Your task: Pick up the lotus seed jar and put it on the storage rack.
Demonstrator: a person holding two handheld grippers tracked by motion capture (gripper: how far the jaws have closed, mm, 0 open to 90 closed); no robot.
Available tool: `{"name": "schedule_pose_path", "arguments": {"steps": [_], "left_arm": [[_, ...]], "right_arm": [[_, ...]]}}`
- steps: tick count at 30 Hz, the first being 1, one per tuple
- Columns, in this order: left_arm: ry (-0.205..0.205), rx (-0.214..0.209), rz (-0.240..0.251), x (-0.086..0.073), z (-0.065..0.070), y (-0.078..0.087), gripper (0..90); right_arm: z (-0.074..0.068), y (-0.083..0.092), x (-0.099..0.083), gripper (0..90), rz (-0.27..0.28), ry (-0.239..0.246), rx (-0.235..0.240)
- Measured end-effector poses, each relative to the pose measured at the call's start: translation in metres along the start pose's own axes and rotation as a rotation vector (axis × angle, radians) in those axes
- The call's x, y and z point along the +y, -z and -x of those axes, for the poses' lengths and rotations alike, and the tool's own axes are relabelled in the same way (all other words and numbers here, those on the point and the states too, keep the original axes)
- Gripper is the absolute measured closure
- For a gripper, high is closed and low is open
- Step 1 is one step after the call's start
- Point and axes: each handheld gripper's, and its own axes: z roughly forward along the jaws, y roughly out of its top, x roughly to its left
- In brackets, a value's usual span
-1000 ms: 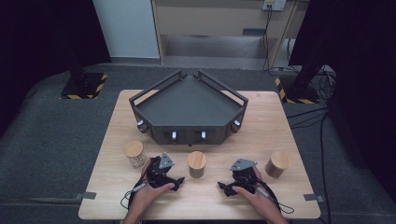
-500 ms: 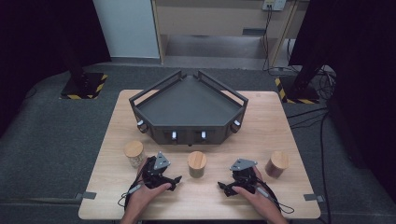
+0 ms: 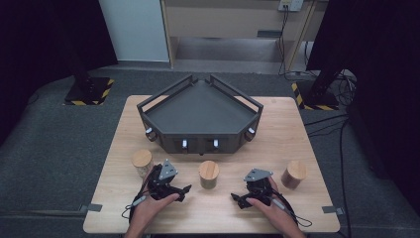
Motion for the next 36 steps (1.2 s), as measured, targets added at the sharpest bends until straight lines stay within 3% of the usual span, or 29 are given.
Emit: {"name": "schedule_pose_path", "arguments": {"steps": [8,23,36], "left_arm": [[0.009,0.007,0.037,0.003,-0.001,0.014,3.5],[-0.005,0.030,0.054,0.013,0.000,0.033,3.6],[0.005,0.055,0.085,0.018,-0.007,0.051,3.7]], "right_arm": [[0.000,0.000,0.000,0.9,0.000,0.000,0.000],[0.000,0.000,0.000,0.9,0.000,0.000,0.000],[0.000,0.000,0.000,0.9,0.000,0.000,0.000]]}}
